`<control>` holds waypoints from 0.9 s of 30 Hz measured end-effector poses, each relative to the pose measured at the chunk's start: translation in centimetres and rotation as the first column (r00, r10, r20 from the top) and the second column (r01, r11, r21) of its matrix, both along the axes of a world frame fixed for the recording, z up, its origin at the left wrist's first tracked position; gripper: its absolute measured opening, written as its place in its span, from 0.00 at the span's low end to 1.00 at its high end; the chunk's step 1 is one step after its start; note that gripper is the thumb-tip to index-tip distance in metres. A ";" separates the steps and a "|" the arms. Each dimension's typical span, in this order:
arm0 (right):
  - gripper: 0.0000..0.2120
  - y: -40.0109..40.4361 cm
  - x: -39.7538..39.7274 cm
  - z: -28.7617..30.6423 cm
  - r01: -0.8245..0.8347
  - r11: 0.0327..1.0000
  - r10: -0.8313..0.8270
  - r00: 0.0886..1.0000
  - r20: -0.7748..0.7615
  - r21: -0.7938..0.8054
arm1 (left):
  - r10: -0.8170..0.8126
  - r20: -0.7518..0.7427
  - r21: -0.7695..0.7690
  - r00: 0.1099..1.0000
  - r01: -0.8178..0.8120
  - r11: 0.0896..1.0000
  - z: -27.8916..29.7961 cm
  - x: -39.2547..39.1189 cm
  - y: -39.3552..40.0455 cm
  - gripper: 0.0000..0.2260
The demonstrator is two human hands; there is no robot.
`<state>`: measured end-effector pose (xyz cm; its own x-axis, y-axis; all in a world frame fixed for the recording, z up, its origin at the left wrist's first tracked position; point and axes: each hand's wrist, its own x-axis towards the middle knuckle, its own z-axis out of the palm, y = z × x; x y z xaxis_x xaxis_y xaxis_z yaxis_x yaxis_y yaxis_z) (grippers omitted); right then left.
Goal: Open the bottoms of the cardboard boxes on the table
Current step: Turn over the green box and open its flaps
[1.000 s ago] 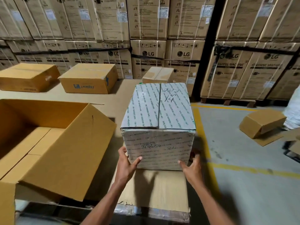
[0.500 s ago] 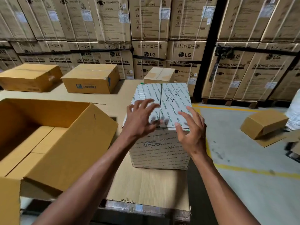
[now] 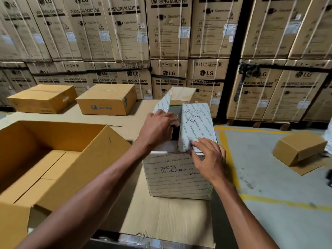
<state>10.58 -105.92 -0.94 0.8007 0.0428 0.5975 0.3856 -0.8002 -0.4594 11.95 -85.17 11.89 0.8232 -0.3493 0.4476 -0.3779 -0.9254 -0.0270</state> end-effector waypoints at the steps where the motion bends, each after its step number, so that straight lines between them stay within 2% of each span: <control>1: 0.14 0.0 0.0 0.0 0.003 1.000 -0.003 1.000 -0.004 0.000 | 0.046 0.072 -0.035 0.996 -0.043 0.998 0.6 0.0 0.8 0.16; 3: 0.14 0.0 -0.1 -0.1 0.006 1.000 -0.006 1.000 -0.017 0.009 | 0.181 0.167 -0.124 0.969 -0.161 0.979 1.5 0.2 3.2 0.15; 5: 0.15 0.0 -0.1 -0.1 0.001 1.000 0.000 1.000 -0.020 0.013 | 0.333 0.170 -0.166 0.927 -0.306 0.937 1.7 0.6 6.4 0.15; 9: 0.15 0.2 0.0 -0.1 0.008 1.000 -0.008 1.000 -0.001 0.019 | 0.535 0.051 -0.158 0.843 -0.522 0.838 -0.6 0.8 11.6 0.13; 12: 0.15 0.4 0.1 -0.2 0.017 1.000 -0.017 1.000 0.012 0.014 | 0.581 -0.145 -0.108 0.801 -0.597 0.795 -3.8 0.6 13.5 0.20; 16: 0.16 0.5 0.0 -0.3 0.022 1.000 -0.023 1.000 0.020 0.009 | 0.514 -0.430 -0.159 0.742 -0.623 0.766 -7.2 -0.4 12.9 0.26; 19: 0.16 0.5 0.1 -0.3 0.023 1.000 -0.023 1.000 0.018 0.011 | 0.358 -0.602 -0.285 0.713 -0.612 0.738 -8.8 -1.0 11.1 0.31; 21: 0.16 0.6 0.0 -0.2 0.020 1.000 -0.021 1.000 0.014 0.009 | 0.209 -0.635 -0.429 0.744 -0.564 0.706 -9.3 -1.4 10.0 0.42; 23: 0.16 0.7 -0.1 0.0 0.021 1.000 -0.021 1.000 -0.008 0.003 | 0.125 -0.629 -0.505 0.767 -0.525 0.685 -9.5 -1.7 9.3 0.47; 25: 0.14 1.1 -0.3 1.0 0.033 0.999 -0.032 0.999 -0.023 0.014 | 0.129 -0.641 -0.489 0.756 -0.533 0.690 -9.7 -1.7 8.8 0.45; 27: 0.13 1.9 -0.5 3.2 0.018 1.000 -0.018 0.999 -0.033 -0.005 | 0.190 -0.618 -0.449 0.763 -0.541 0.711 -10.0 -1.6 8.6 0.39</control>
<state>10.12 -104.00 2.29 0.8206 0.0311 0.5706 0.3561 -0.8088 -0.4680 10.38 -76.60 1.85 0.9755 0.2109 -0.0632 0.2027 -0.7478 0.6322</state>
